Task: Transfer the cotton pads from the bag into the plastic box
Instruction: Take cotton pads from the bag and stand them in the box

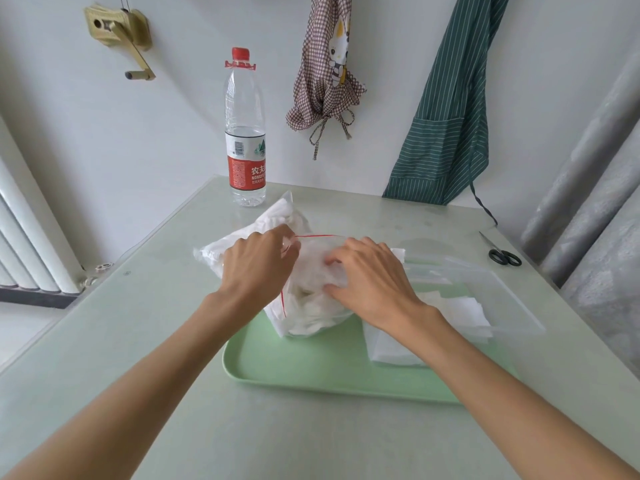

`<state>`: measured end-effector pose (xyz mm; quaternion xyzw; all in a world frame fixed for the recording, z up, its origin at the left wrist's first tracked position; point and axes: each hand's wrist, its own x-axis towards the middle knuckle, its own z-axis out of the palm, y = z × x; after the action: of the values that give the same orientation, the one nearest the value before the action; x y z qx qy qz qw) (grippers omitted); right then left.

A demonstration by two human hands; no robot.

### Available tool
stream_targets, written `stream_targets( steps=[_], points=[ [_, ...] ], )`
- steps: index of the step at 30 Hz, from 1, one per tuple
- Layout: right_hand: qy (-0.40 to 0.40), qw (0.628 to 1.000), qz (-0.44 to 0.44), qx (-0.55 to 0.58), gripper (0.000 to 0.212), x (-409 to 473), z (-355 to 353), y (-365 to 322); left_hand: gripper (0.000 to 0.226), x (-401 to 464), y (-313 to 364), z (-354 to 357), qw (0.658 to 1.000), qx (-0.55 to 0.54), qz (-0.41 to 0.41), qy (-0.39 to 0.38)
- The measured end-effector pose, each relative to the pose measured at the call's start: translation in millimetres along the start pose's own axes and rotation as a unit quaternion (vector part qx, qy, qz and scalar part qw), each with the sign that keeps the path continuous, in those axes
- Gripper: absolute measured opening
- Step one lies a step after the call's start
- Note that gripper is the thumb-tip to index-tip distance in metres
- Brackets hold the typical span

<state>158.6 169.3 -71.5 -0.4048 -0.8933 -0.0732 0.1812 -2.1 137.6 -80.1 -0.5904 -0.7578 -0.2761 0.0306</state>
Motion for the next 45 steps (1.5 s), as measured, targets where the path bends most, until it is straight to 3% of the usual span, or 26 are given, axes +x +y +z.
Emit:
stream_targets(
  steps=[2,5,9,12,14,19,21,22,25,27,29,37,40,45],
  points=[
    [-0.005,1.000,0.015,0.017,0.019,-2,0,3,0.025,-4,0,-7,0.998,-0.047,0.026,0.041],
    [-0.029,0.997,0.028,0.071,0.021,-6,-4,10,0.015,-6,-3,-18,0.985,-0.046,0.124,0.109],
    [-0.039,0.990,0.015,0.135,0.021,-15,-12,12,0.013,-2,-2,-16,0.985,-0.005,0.157,0.067],
    [-0.021,0.960,0.065,0.270,0.013,-21,-22,18,0.019,2,0,-11,0.989,-0.006,0.145,0.029],
    [-0.014,0.911,0.111,0.397,0.010,-25,-31,22,0.020,3,4,-11,0.989,-0.020,0.145,0.022],
    [-0.048,0.700,0.198,0.684,0.020,-46,-48,40,0.028,-8,46,-28,0.977,-0.147,0.130,0.085],
    [-0.050,0.642,0.216,0.734,0.025,-55,-51,49,0.038,-16,69,-35,0.972,-0.202,0.118,0.008],
    [-0.046,0.632,0.220,0.741,0.026,-58,-52,52,0.041,-18,76,-38,0.967,-0.223,0.114,-0.045],
    [-0.010,0.637,0.232,0.735,0.021,-66,-54,68,0.037,-19,96,-35,0.939,-0.282,0.105,-0.164],
    [0.011,0.639,0.237,0.731,0.019,-73,-56,84,0.021,-18,112,-25,0.911,-0.352,0.094,-0.195],
    [0.006,0.665,0.234,0.710,0.024,-76,-59,95,0.006,-17,122,-14,0.894,-0.396,0.078,-0.193],
    [0.048,0.816,0.217,0.534,0.029,-81,-56,120,0.009,-17,136,33,0.901,-0.395,0.053,-0.172],
    [0.028,0.873,0.212,0.438,0.029,-83,-47,130,0.013,-14,142,47,0.923,-0.326,0.055,-0.198],
    [-0.019,0.905,0.256,0.338,0.023,-90,-43,145,0.022,3,157,46,0.912,-0.242,0.087,-0.321]
  ],
)
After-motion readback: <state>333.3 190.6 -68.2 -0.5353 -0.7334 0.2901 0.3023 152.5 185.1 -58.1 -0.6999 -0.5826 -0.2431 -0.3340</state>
